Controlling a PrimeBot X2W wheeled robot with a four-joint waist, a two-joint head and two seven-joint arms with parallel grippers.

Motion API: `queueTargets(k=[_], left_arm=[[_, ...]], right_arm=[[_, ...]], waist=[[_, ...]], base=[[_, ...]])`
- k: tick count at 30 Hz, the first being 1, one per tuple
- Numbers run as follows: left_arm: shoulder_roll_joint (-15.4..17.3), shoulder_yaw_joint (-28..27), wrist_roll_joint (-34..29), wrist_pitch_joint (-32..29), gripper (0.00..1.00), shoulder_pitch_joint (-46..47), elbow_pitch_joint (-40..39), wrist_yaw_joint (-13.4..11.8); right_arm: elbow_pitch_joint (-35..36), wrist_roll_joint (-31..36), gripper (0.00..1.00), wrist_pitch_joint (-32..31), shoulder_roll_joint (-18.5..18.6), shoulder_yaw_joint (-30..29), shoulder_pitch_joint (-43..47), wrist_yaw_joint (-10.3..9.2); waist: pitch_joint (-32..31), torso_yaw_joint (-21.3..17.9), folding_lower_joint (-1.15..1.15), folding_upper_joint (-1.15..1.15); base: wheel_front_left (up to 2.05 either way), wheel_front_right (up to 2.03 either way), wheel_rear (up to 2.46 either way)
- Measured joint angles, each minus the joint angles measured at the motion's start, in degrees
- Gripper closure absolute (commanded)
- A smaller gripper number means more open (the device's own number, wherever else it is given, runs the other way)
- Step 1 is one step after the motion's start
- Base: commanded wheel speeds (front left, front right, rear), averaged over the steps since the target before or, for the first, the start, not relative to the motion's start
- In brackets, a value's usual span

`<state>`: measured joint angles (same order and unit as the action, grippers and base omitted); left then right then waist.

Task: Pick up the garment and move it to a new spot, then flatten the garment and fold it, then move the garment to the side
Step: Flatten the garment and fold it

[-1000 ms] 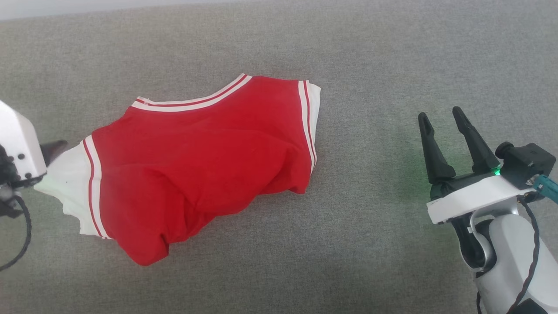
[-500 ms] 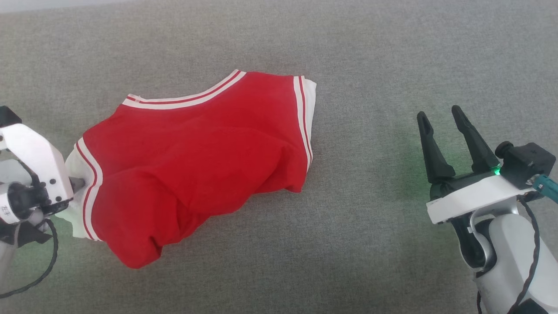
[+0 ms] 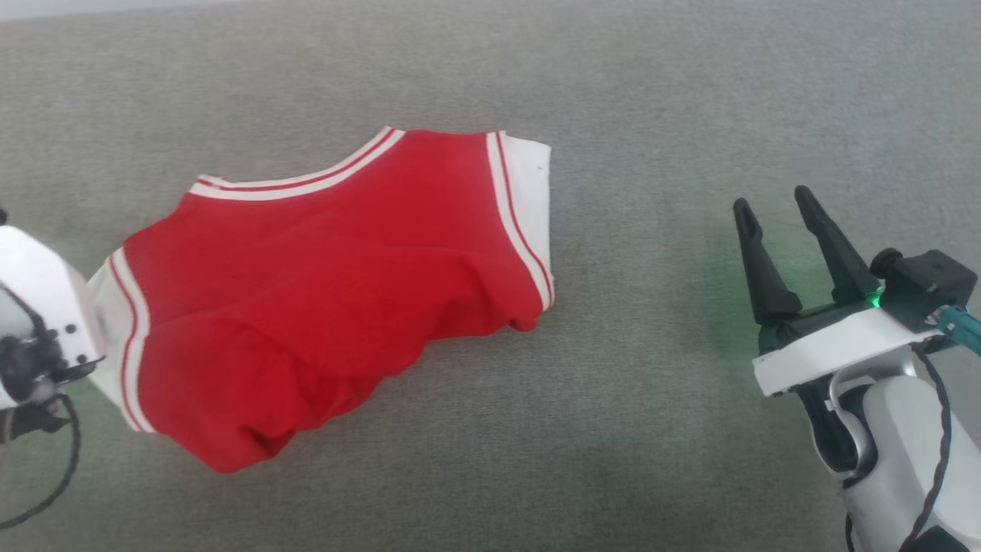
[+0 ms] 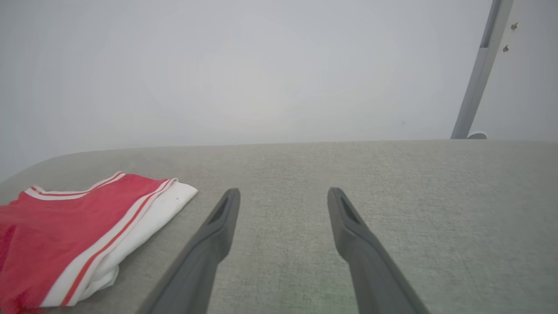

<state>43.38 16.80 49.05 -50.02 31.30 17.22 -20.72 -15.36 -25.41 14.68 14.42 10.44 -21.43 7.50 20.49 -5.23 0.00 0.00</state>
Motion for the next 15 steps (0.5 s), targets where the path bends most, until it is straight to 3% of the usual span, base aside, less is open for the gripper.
queueTargets(k=[1,7,15], left_arm=[[-0.47,0.02,0.02,1.12,0.02,0.01,-0.09,0.74],[-3.99,-0.1,-0.18,9.65,0.0,-0.02,0.02,4.26],[-7.43,-1.9,-2.78,27.92,0.0,-2.02,-3.24,9.38]], right_arm=[[0.1,-0.13,0.0,-0.08,0.1,0.36,-0.03,0.0],[0.26,-1.49,0.0,-2.37,0.78,3.15,-1.22,0.0],[-1.88,-5.35,0.0,-9.02,1.9,6.2,-3.62,0.0]], waist=[[-0.16,0.36,0.0,0.0],[-1.83,2.51,0.0,0.0],[-4.69,6.21,0.0,0.0]], base=[[0.0,0.0,0.0],[0.0,0.0,0.0],[0.0,0.0,0.0]])
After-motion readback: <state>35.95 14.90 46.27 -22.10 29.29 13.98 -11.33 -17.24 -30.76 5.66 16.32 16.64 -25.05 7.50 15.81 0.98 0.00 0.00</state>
